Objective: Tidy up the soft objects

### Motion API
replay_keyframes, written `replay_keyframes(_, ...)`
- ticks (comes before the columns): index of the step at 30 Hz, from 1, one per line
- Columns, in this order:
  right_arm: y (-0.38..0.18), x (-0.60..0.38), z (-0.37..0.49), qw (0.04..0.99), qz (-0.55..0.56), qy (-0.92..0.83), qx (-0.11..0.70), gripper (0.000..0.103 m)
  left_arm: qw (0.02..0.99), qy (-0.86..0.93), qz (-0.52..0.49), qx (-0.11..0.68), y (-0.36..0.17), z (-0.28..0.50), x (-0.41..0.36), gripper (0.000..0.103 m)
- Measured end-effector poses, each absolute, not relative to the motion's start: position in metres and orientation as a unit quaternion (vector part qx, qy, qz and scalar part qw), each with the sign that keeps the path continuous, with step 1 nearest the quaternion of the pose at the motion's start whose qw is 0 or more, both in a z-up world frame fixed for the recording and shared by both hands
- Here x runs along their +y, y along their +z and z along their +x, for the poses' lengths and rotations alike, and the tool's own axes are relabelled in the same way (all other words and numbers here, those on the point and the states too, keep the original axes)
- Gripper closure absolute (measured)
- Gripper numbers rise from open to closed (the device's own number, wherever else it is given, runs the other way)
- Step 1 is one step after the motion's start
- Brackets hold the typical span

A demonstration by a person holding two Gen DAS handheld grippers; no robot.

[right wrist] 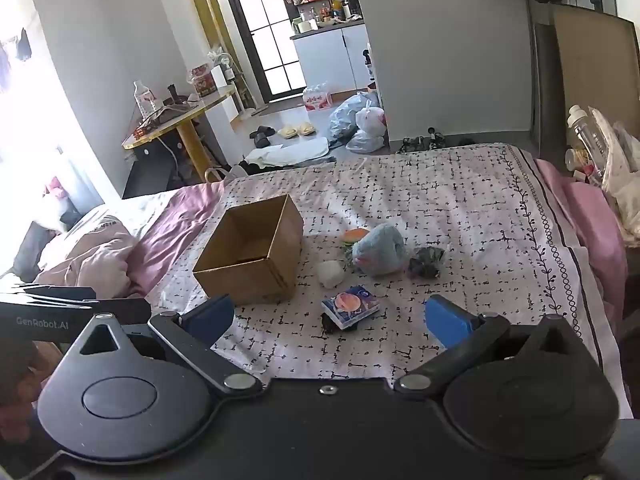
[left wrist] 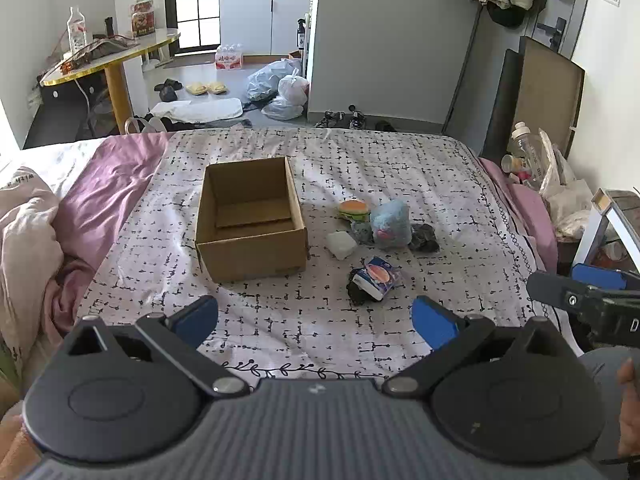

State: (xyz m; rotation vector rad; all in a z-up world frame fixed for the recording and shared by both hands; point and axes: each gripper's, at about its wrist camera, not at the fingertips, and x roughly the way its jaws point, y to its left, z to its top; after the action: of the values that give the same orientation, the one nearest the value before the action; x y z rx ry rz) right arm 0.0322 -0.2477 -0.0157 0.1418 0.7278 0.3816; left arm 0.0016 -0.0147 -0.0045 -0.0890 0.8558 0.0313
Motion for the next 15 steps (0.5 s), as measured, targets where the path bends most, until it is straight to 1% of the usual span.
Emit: replay_keyframes(15, -0.0143, -0.2445, 0.0307, 0.918, 0.056, 0.174, 0.351, 0.000, 0.907, 0.021, -0.048, 0.418, -0.0034, 0.0022, -0.0121, 0.000)
